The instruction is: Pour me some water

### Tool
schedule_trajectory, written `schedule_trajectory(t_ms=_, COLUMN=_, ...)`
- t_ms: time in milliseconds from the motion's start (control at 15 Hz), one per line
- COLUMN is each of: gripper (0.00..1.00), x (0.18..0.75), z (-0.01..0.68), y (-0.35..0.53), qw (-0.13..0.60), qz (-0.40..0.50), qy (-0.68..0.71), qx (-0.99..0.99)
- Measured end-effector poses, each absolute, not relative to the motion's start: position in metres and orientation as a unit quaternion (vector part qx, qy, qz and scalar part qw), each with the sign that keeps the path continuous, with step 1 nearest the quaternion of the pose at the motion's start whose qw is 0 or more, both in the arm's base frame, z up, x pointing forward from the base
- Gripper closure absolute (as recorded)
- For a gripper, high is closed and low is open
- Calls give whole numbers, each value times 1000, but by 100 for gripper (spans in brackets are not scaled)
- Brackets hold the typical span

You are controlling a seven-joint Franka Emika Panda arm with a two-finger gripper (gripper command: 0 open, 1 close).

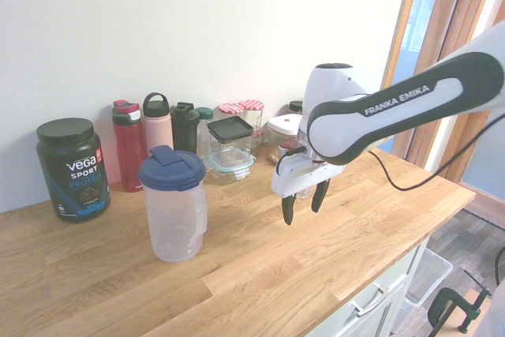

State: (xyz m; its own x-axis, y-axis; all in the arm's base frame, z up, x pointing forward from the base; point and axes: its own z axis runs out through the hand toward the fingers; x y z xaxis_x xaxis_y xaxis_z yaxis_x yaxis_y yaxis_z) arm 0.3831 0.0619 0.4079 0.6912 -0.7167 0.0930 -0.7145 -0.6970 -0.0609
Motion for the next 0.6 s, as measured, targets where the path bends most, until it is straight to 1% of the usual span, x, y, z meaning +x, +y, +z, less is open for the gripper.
schedule_trajectory(t_ms=200, gripper=0, x=335, z=429, y=125, qw=13, qz=-96, qy=372, qx=-923)
schedule_trajectory(t_ms=333, gripper=0, x=314, z=449, y=165, qw=29, qz=-129, qy=370, qx=-919)
schedule_trajectory(t_ms=467, gripper=0, x=309, z=466, y=195, qw=50, qz=-163, qy=373, qx=-912)
schedule_trajectory(t_ms=600, gripper=0, x=316, z=480, y=218, qw=76, qz=-191, qy=370, qx=-906)
